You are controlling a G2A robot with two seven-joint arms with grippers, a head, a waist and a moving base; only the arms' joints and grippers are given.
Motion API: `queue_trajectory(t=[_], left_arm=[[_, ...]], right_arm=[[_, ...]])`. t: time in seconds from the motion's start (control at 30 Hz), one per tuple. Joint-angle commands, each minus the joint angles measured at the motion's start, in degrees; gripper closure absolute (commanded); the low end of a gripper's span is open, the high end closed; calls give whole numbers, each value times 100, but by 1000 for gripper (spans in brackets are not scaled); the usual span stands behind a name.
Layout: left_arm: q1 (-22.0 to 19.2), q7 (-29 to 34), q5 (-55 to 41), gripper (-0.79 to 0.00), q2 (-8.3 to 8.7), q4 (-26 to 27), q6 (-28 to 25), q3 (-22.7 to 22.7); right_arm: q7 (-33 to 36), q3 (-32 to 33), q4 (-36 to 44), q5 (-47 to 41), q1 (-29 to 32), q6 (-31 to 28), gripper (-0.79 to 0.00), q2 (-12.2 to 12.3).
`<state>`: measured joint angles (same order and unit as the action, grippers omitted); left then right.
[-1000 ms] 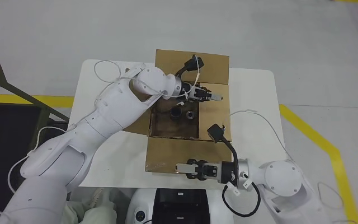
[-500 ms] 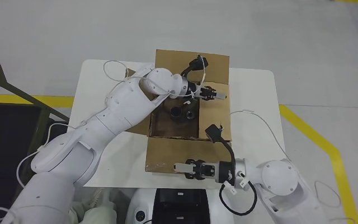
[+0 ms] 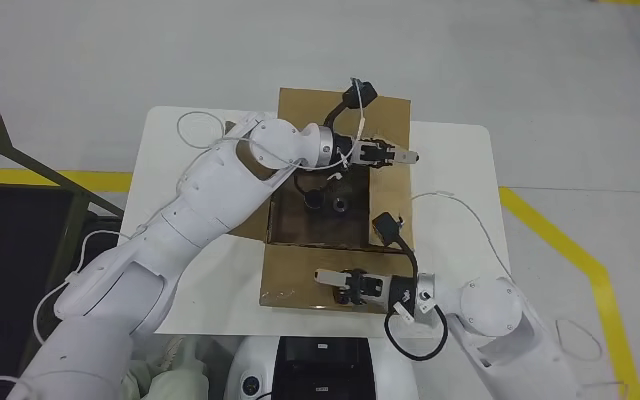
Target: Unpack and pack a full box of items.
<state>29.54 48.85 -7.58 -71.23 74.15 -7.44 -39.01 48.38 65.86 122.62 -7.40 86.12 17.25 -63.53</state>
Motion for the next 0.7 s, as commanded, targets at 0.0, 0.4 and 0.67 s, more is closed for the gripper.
queue_trajectory(t=[0.0, 0.4, 0.67], left_arm=[[59, 117, -71, -785, 19, 111, 16, -78], [108, 479, -412, -785, -16, 269, 22, -300], [106, 556, -449, -785, -17, 262, -31, -506]], right_arm=[[-314, 38, -13, 49, 53, -254, -785, -4], [-1212, 572, 73, 382, 572, -795, -785, 60], [-1524, 989, 365, 438, 979, -1121, -785, 104]])
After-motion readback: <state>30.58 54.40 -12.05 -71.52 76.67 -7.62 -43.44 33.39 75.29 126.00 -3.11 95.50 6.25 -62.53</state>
